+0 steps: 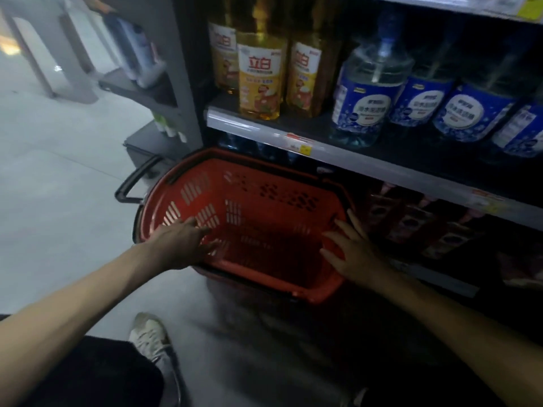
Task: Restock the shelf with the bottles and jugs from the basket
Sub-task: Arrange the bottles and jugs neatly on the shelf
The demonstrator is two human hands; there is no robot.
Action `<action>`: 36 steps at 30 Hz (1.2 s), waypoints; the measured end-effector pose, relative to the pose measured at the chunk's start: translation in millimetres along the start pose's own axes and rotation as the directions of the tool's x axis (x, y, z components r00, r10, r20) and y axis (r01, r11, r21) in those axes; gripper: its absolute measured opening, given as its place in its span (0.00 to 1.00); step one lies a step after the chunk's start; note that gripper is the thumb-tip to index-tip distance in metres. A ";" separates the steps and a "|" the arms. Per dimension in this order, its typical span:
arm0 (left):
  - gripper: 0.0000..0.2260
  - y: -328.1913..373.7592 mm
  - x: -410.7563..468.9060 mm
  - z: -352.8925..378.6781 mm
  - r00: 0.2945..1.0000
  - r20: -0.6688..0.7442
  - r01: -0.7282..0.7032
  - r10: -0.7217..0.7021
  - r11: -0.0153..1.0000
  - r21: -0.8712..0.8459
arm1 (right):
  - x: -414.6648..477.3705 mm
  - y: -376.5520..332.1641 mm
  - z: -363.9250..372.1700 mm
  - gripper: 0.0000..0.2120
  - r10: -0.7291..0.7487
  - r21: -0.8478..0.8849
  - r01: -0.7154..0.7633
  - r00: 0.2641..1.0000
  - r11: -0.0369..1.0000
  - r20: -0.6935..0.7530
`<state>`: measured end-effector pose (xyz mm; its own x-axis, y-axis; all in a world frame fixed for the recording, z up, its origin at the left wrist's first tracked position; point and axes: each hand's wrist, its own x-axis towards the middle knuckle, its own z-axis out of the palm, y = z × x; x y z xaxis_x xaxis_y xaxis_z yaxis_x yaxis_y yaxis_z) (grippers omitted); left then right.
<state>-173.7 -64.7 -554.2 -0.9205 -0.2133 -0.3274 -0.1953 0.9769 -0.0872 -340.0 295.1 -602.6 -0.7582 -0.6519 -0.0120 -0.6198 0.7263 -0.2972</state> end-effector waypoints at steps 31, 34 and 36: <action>0.15 -90.9 23.2 -69.9 0.959 -0.196 0.185 -0.207 0.975 -0.123 | 193.8 -221.2 -27.2 0.20 -0.520 -0.072 0.528 0.847 0.846 0.108; 0.26 -66.8 8.3 -100.5 0.927 -0.359 0.045 -0.113 0.980 -0.191 | 186.2 -203.6 -68.2 0.26 -0.436 -0.153 0.449 0.893 0.881 0.107; 0.25 -55.2 -1.3 -114.6 0.897 -0.435 0.014 -0.078 0.989 -0.148 | 175.5 -196.1 -89.0 0.28 -0.343 -0.118 0.344 0.939 0.931 0.031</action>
<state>-200.5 -116.5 -441.2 -0.9578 -0.2602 0.1225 -0.2560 0.9654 0.0490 -369.5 57.6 -461.4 -0.4929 -0.8679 0.0611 -0.8622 0.4778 -0.1685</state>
